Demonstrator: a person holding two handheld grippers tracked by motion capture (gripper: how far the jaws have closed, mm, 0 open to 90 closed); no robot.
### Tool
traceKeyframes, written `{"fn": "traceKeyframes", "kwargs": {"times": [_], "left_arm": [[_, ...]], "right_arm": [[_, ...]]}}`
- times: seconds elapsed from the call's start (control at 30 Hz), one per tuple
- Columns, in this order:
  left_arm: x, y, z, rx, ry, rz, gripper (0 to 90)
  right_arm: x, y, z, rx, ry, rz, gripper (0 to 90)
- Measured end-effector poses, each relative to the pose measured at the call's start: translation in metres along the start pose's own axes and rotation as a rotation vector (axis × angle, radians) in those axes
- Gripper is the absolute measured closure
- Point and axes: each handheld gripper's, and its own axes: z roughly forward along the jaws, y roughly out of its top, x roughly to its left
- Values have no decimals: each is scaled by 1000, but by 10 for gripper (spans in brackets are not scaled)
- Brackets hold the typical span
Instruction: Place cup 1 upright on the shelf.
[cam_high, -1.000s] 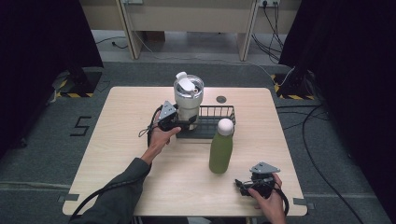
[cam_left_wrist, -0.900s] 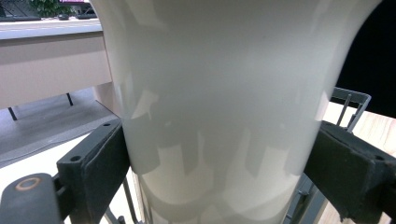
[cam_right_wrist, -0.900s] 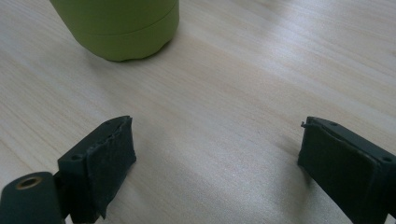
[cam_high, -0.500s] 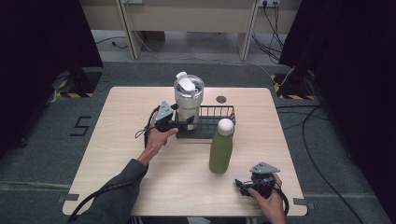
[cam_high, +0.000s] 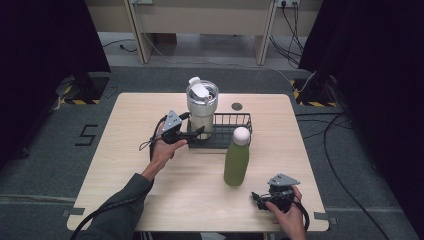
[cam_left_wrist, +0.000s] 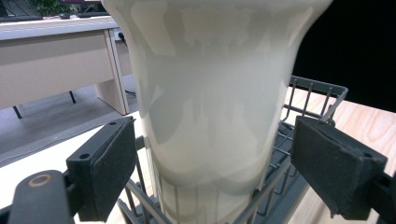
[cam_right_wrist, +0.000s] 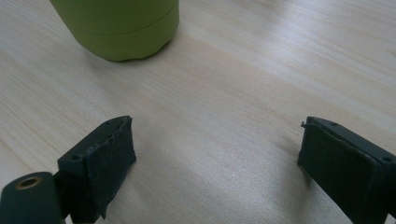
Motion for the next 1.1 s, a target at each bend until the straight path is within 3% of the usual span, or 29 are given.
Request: {"fn": "traceKeyframes", "kwargs": {"times": [1.1], "left_arm": [[-5,-4,-47,14,-3,-10,146]], "right_arm": [[0,0,0,1,0,6,106]]}}
